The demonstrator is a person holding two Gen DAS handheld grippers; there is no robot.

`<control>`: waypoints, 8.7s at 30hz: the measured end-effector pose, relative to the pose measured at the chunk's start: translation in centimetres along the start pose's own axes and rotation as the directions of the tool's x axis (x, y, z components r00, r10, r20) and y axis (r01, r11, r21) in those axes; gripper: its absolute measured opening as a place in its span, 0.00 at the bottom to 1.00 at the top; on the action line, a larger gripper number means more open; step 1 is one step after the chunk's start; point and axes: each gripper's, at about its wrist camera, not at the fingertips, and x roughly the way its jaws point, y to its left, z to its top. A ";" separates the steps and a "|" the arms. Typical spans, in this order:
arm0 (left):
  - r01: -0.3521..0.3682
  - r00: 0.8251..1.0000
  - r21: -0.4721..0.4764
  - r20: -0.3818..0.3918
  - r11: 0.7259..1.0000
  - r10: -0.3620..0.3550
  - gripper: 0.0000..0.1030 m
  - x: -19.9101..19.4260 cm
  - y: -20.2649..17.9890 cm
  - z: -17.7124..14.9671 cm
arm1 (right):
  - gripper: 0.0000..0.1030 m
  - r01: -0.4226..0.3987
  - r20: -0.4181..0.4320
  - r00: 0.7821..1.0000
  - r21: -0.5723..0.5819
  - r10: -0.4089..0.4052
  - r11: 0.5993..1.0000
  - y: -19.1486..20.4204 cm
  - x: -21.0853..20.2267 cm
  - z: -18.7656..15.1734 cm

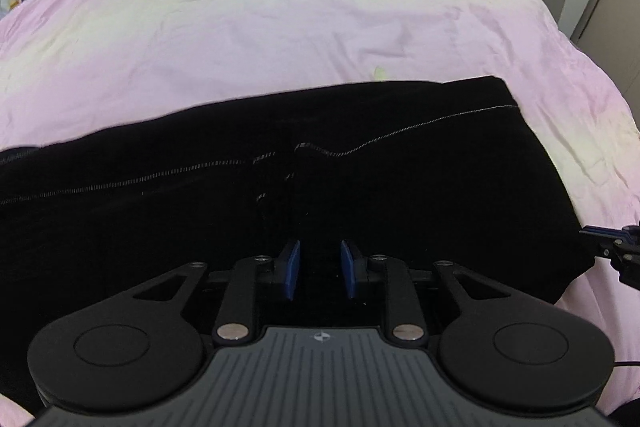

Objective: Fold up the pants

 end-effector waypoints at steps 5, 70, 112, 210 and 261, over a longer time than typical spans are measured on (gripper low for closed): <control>-0.010 1.000 -0.023 -0.022 1.000 0.010 0.28 1.0 0.4 -1.9 | 0.05 -0.008 -0.008 1.000 -0.046 0.008 0.999 0.4 1.9 -2.4; 0.196 0.889 -0.778 0.397 0.597 0.227 0.45 -11.5 29.2 -14.3 | 0.34 -0.138 -0.235 0.963 -0.851 -0.132 0.507 27.3 12.6 8.9; 0.304 0.950 0.001 0.076 0.953 -0.304 0.78 -6.2 -3.2 -5.7 | 0.48 -0.074 -0.121 0.992 -0.486 0.017 0.871 6.9 -0.3 3.5; -0.026 0.978 0.129 -0.204 0.991 0.053 0.22 -1.9 7.7 -3.1 | 0.48 -0.484 0.003 0.771 0.653 0.636 0.583 0.8 7.9 1.5; -0.002 0.994 0.115 0.107 0.993 -0.010 0.22 -3.0 4.9 6.5 | 0.42 -0.149 -0.010 0.988 0.104 0.151 0.983 -1.7 -0.7 12.9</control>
